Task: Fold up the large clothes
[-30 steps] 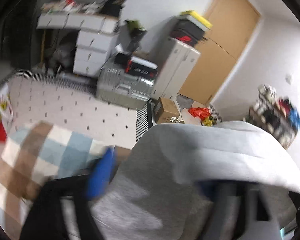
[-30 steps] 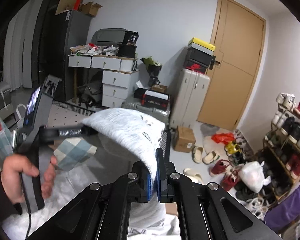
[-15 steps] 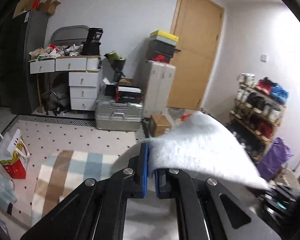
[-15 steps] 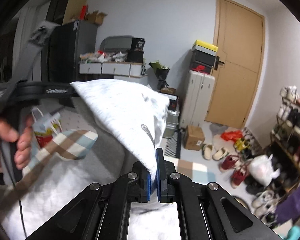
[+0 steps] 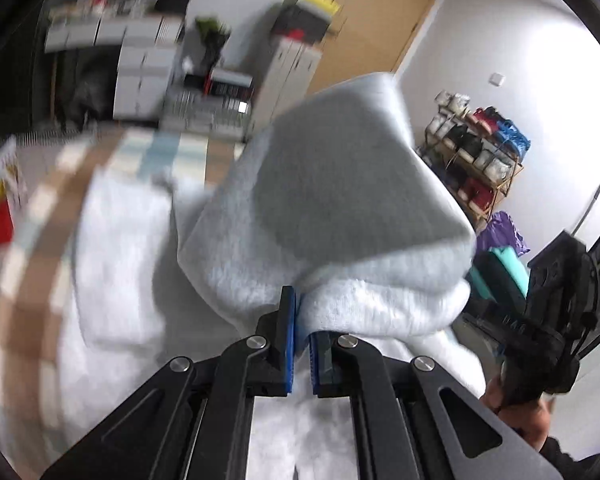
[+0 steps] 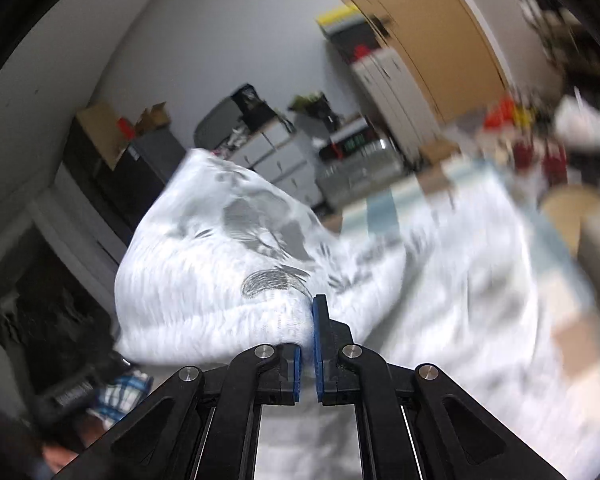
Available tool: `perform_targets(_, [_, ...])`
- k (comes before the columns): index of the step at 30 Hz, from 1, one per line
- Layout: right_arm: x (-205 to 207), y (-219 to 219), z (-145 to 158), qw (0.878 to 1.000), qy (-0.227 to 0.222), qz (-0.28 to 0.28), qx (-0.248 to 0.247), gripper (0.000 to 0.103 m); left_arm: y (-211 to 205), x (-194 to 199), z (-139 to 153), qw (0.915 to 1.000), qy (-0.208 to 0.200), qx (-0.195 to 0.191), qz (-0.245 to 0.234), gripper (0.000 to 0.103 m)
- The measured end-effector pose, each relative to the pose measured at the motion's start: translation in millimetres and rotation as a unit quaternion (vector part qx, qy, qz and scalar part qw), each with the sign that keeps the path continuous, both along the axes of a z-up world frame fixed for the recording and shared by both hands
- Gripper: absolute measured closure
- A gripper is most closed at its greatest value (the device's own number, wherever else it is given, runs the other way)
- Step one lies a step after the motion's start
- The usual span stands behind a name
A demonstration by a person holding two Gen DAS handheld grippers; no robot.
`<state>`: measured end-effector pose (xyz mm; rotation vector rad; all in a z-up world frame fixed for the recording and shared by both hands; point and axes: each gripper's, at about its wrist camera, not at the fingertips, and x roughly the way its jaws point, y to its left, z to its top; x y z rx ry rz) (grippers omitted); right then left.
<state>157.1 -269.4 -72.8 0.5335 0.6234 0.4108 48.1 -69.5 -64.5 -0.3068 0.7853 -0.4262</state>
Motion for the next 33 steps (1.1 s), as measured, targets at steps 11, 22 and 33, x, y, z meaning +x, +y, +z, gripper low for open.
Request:
perform_targets(11, [-18, 31, -43, 0.975, 0.091, -0.003, -0.200, 0.076, -5, 38, -39, 0.9884, 0.136, 0.052, -0.041, 0.092])
perform_targets(22, [-86, 17, -19, 0.981, 0.016, -0.034, -0.188, 0.035, -14, 49, -7, 0.9914, 0.060, 0.104, -0.052, 0.054])
perform_targets(33, [-49, 49, 30, 0.991, -0.016, -0.035, -0.129, 0.022, 55, 45, -2, 0.9977, -0.046, -0.044, 0.024, 0.018])
